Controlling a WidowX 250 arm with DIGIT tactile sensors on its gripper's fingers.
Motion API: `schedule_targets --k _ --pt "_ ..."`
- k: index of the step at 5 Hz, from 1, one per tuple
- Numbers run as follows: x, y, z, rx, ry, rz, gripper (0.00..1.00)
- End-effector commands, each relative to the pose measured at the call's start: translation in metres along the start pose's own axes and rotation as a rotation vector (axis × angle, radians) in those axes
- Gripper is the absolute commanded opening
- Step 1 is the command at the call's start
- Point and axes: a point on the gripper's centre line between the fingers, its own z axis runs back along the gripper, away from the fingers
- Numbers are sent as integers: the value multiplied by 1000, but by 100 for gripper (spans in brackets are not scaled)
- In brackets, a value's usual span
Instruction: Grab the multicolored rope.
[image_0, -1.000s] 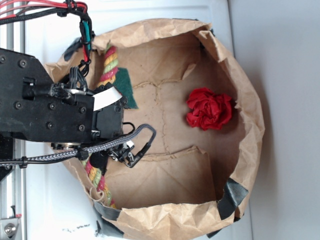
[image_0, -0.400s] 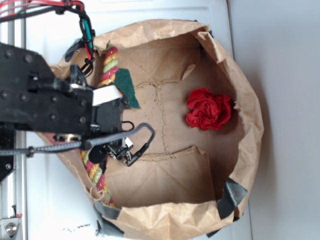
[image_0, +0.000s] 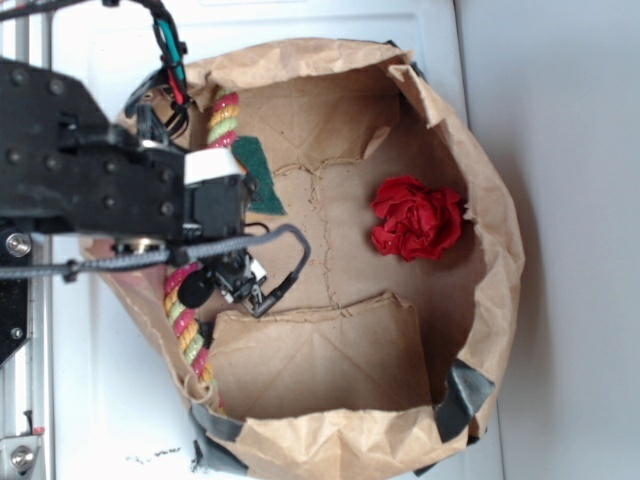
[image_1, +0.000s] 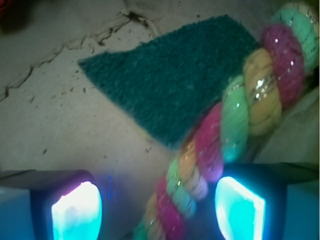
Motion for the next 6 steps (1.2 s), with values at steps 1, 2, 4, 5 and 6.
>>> schedule_targets --k 1,2,4,5,6 --pt "14 23 -19 9 9 57 100" --pt "15 23 -19 6 11 57 100" --pt "12 21 -15 -16 10 47 0" --pt "8 19 -8 -35 10 18 0" --pt "1 16 8 -75 20 -12 0"
